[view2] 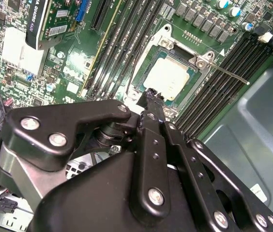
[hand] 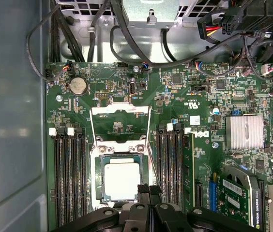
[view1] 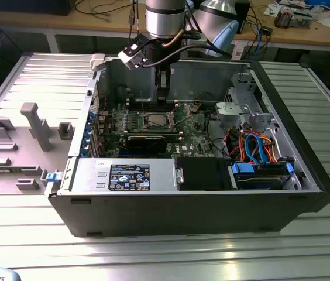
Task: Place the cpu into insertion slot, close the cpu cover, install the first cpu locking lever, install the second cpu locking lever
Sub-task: 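Close the cpu cover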
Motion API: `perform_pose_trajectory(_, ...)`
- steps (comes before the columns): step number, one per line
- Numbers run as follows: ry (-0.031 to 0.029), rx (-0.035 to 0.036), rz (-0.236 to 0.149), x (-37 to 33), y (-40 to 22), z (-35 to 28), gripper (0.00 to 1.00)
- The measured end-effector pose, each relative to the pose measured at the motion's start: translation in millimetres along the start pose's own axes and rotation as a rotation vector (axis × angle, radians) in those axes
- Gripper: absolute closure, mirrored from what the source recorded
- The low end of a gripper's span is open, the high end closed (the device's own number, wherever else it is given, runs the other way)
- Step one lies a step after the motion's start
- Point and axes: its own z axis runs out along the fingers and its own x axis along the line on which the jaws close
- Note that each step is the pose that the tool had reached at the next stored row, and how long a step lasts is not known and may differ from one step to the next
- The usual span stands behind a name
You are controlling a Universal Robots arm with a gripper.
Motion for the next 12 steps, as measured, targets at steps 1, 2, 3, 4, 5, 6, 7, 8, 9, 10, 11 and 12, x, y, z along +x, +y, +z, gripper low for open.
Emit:
perform_pose_trajectory(1, 0.0, -0.0001, 0.0, 0.0, 0.0, 0.0, 0.89)
perform_pose_trajectory(2, 0.0, 0.0, 0.0, 0.0, 0.0, 0.0, 0.89)
perform_pose_trajectory(3, 0.0, -0.0001, 0.0, 0.0, 0.0, 0.0, 0.89)
perform_pose_trajectory(4, 0.0, 0.0, 0.0, 0.0, 0.0, 0.0, 0.89)
perform_pose_trajectory(5, 0.0, 0.0, 0.0, 0.0, 0.0, 0.0, 0.89)
perform_pose_trajectory(6, 0.0001, 0.0, 0.0, -0.1, 0.2, 0.0, 0.89)
perform_pose_trajectory(7, 0.0, 0.0, 0.0, -0.1, 0.9, 0.0, 0.89)
perform_pose_trajectory(8, -0.0001, 0.0, 0.0, 0.0, 1.9, 0.0, 0.89)
perform_pose_trajectory(9, 0.0002, 0.0, 0.0, 0.1, 6.6, 0.2, 0.89)
perform_pose_trajectory(10, 0.0002, 0.0, 0.0, 0.2, 8.9, 0.2, 0.89)
perform_pose_trajectory(11, 0.0003, 0.0, 0.0, 0.2, 9.2, 0.3, 0.89)
perform_pose_trajectory(12, 0.0002, 0.0, 0.0, 0.2, 9.5, 0.3, 0.89)
